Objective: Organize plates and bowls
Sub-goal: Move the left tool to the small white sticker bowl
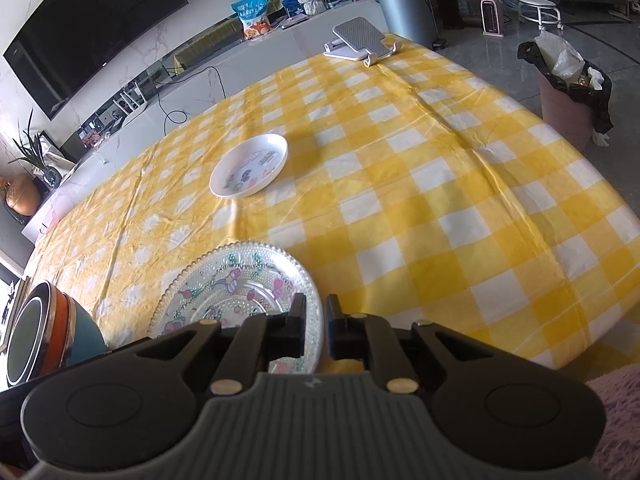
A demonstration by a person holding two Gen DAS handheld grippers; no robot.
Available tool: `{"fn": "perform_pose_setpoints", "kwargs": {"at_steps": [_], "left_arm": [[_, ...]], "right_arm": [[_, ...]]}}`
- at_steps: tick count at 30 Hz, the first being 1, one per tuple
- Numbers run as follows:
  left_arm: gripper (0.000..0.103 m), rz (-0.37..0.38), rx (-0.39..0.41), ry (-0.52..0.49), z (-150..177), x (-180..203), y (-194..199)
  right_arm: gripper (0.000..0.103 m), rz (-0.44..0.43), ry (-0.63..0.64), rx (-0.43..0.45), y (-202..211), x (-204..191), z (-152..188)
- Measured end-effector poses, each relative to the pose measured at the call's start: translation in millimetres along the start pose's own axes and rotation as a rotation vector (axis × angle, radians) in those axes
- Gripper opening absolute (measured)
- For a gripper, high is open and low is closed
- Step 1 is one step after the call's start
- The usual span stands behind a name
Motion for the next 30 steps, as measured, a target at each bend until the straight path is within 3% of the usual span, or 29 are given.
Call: {"fn": "perform_pose_setpoints", "kwargs": {"at_steps": [2,6,11,21,28,30], "left_arm": [[0.032,0.013,0.018,-0.001,-3,2,3],[0.042,0.033,0.032,-0.008,-8,9,4],[0.043,0.043,0.029,-0.004,-20,15,-1],[0.043,0.029,0.059,0.009,-64,29,-19],[0.042,-0.016,0.089,0.028,-90,35,-47],[0.042,-0.014,0.079,0.052,-94,33,-57]], "right_arm": [[0.029,0.001,-0.002,0.02,2,0,-2],[0.034,0.007,0.003,0.06,6,-2,-7],[0.043,0.038,0.042,0.099,6,-7,-17],[0.049,0.075,0.087,0.169,-13,-14,-64],[0.05,0.035,0.039,0.132,-51,-8,-94],[0.054,0.055,0.042,0.134,-63,-8,-101]]}}
Point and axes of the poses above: each gripper's, at about its wrist camera, not at the fingertips, and y roughly against the way its jaws point, x to its right, z to its underside, the point moved 2 cm from there along -y, roughly the way its jaws point, and after that the axes turned 3 degrees about x, right-handed, at the moved point
